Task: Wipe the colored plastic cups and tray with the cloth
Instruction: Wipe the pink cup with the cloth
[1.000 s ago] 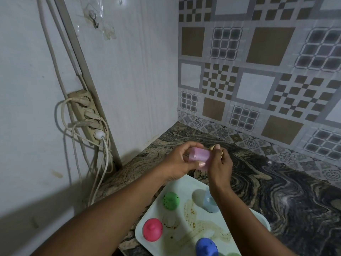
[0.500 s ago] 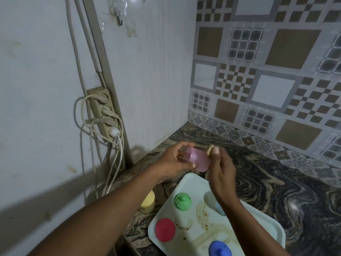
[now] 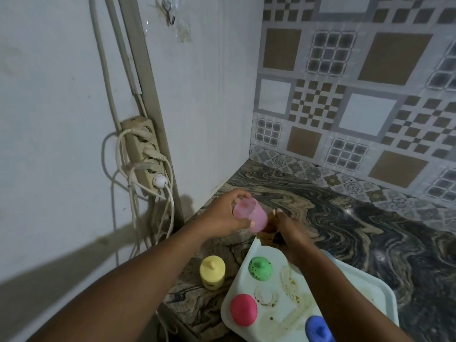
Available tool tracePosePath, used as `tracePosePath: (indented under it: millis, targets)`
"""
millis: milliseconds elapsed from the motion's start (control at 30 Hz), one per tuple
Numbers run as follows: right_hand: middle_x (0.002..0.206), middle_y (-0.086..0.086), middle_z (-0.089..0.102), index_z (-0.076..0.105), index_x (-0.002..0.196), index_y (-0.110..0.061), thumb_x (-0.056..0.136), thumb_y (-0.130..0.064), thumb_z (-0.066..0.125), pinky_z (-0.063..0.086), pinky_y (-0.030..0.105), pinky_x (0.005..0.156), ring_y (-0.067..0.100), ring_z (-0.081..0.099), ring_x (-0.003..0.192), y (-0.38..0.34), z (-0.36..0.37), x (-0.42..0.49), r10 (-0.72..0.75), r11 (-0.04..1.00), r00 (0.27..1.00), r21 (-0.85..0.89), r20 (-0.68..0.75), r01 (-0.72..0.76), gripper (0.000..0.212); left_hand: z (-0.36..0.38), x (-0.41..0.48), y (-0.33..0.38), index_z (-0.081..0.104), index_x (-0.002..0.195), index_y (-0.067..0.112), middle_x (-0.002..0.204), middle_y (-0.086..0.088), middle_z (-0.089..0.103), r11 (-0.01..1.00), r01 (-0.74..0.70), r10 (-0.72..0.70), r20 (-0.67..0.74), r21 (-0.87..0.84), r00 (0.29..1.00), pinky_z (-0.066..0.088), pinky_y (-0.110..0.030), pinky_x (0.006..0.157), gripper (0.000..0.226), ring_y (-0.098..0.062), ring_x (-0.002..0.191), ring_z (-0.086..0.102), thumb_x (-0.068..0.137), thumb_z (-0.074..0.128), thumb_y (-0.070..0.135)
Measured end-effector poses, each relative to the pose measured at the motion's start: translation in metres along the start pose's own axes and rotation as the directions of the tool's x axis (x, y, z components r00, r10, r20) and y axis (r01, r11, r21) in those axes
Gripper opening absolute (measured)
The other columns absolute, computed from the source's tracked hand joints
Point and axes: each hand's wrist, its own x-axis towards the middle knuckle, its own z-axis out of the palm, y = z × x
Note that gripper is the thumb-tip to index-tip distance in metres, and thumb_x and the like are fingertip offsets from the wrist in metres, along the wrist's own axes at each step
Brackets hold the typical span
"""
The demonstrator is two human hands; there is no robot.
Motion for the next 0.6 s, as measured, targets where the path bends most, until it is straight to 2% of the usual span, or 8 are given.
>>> tracePosePath:
  millis: [100, 233, 300, 400, 500, 600]
  targets:
    - [0.068, 0.012, 0.054, 0.056, 0.072, -0.014, 0.107, -0.039, 0.038, 0.043, 0.034, 0.051, 0.023, 0.052, 0.054, 0.013, -0.003, 0.001, 0.063, 0.997, 0.998, 0.039, -0.007, -0.062, 0.046, -0.002, 0.003, -0.032, 0.044, 0.14, 0.035, 0.133, 0.004, 0.055, 0.972, 0.045, -0.055, 0.037, 0.229, 0.998, 0.052, -0.034, 0.093, 0.082, -0.017, 0.116, 0.056, 0.07, 0.085, 0.028]
    - [0.082, 0.016, 0.039, 0.05, 0.081, -0.013, 0.108, -0.038, 0.037, 0.032, 0.033, 0.054, 0.022, 0.037, 0.058, 0.033, 0.009, -0.005, 0.075, 0.997, 0.997, 0.03, 0.035, -0.076, 0.04, 0.018, 0.002, -0.071, 0.018, 0.152, 0.038, 0.143, -0.003, 0.049, 0.915, 0.143, -0.2, 0.117, 0.377, 0.973, 0.052, -0.042, 0.097, 0.108, -0.025, 0.121, 0.055, 0.067, 0.085, 0.034]
    - [0.082, 0.018, 0.042, 0.052, 0.084, -0.01, 0.108, -0.038, 0.038, 0.033, 0.035, 0.057, 0.025, 0.038, 0.063, 0.044, 0.017, -0.008, 0.069, 0.995, 0.998, -0.069, 0.012, -0.068, 0.039, 0.028, 0.004, -0.083, 0.016, 0.154, 0.035, 0.145, -0.009, 0.047, 0.894, 0.133, -0.209, 0.137, 0.428, 0.968, 0.053, -0.042, 0.095, 0.108, -0.03, 0.121, 0.056, 0.069, 0.084, 0.033]
    - [0.075, 0.019, 0.06, 0.064, 0.079, -0.01, 0.102, -0.05, 0.045, 0.046, 0.04, 0.065, 0.028, 0.056, 0.066, 0.064, 0.022, -0.008, 0.1, 0.975, 0.991, -0.19, -0.092, -0.116, 0.05, 0.039, 0.011, -0.092, 0.021, 0.156, 0.027, 0.146, -0.011, 0.046, 0.877, 0.121, -0.216, 0.157, 0.465, 0.964, 0.05, -0.035, 0.093, 0.102, -0.034, 0.125, 0.053, 0.074, 0.081, 0.029]
    - [0.084, 0.023, 0.069, 0.07, 0.091, -0.001, 0.103, -0.05, 0.046, 0.054, 0.041, 0.069, 0.035, 0.067, 0.075, 0.07, 0.022, -0.014, 0.204, 0.976, 0.968, -0.044, -0.148, -0.212, 0.056, 0.044, 0.016, -0.099, 0.024, 0.151, 0.028, 0.141, -0.008, 0.048, 0.875, 0.072, -0.184, 0.192, 0.478, 0.964, 0.051, -0.04, 0.095, 0.097, -0.034, 0.127, 0.052, 0.072, 0.08, 0.033]
    - [0.093, 0.025, 0.07, 0.067, 0.101, 0.006, 0.104, -0.05, 0.043, 0.051, 0.046, 0.083, 0.038, 0.066, 0.09, 0.058, 0.015, -0.022, 0.243, 0.961, 0.962, 0.166, -0.124, -0.222, 0.061, 0.041, 0.016, -0.096, 0.022, 0.152, 0.032, 0.147, -0.008, 0.038, 0.864, 0.025, -0.153, 0.215, 0.502, 0.964, 0.049, -0.046, 0.098, 0.096, -0.034, 0.132, 0.045, 0.076, 0.078, 0.042]
